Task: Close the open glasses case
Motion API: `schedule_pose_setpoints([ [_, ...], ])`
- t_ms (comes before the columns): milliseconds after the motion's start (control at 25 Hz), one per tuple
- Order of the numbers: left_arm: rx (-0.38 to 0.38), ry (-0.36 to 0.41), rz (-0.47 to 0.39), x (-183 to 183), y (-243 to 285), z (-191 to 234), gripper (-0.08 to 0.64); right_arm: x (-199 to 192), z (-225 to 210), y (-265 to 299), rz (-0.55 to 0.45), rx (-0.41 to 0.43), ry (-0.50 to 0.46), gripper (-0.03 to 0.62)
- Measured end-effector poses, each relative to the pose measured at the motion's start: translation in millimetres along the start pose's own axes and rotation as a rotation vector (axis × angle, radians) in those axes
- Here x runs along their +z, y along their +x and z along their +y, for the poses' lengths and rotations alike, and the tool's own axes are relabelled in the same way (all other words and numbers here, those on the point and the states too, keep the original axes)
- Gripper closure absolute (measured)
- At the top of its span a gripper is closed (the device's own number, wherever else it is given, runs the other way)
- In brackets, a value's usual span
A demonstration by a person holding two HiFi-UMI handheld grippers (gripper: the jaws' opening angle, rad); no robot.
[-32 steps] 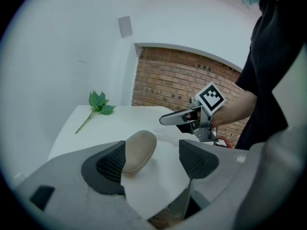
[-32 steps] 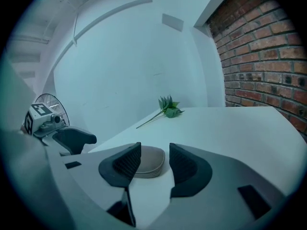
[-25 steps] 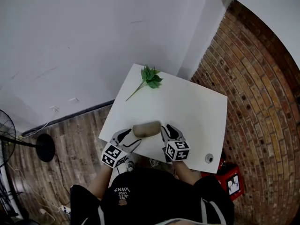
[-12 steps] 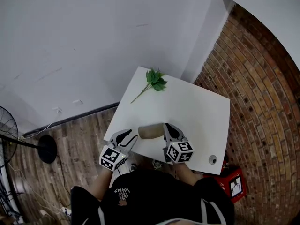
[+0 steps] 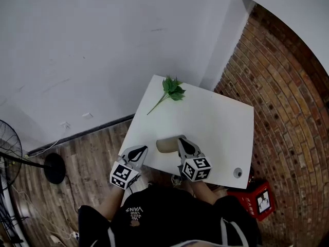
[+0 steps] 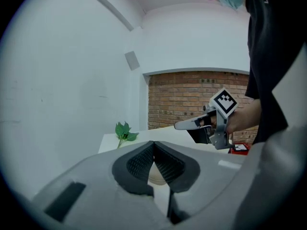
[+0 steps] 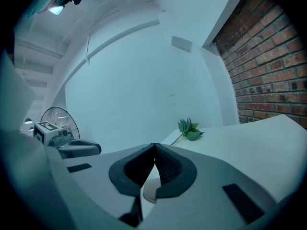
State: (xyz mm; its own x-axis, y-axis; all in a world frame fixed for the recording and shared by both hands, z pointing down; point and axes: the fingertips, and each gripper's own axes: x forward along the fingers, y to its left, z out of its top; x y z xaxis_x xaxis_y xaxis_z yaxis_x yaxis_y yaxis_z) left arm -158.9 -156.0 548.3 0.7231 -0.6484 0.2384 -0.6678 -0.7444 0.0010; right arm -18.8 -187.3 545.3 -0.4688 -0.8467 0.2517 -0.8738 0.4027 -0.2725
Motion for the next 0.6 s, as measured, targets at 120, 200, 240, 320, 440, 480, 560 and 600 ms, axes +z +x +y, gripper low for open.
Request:
schedule_pose_setpoints([
  [120, -0.006, 0.004, 0.014, -3.7, -3.1, 1.0, 0.551, -3.7, 5.0, -0.4, 0.01, -0.004, -0.008, 0.592],
  [200, -0.014, 0.01, 0.02, -5.5, -4.7, 0.4, 0.551, -5.9, 7.3, -0.9, 0.015, -0.006, -0.011, 0.594],
  [240, -0.017, 0.012, 0.023, -6.6, -5.5, 0.3, 0.551, -6.7, 8.5, -1.1, 0.015, -0.008, -0.012, 0.594],
  [320, -0.022, 0.012, 0.027, -9.1, -7.3, 0.4, 0.551, -8.7, 11.2, -1.7, 0.018, -0.013, -0.019, 0.594],
  [440, -0.026, 0.011, 0.031, -13.1, -9.0, 0.7, 0.551, -12.9, 14.1, -2.0, 0.028, -0.019, -0.036, 0.594],
  [480, -0.028, 0.011, 0.032, -14.1, -9.3, 0.8, 0.551, -14.2, 14.4, -2.0, 0.031, -0.021, -0.04, 0.594],
  [560, -0.031, 0.009, 0.032, -15.1, -9.3, 1.1, 0.551, -16.0, 13.7, -2.3, 0.033, -0.027, -0.041, 0.594],
  [600, -0.032, 0.009, 0.032, -15.2, -9.2, 1.1, 0.551, -16.5, 13.1, -2.5, 0.034, -0.032, -0.041, 0.595],
])
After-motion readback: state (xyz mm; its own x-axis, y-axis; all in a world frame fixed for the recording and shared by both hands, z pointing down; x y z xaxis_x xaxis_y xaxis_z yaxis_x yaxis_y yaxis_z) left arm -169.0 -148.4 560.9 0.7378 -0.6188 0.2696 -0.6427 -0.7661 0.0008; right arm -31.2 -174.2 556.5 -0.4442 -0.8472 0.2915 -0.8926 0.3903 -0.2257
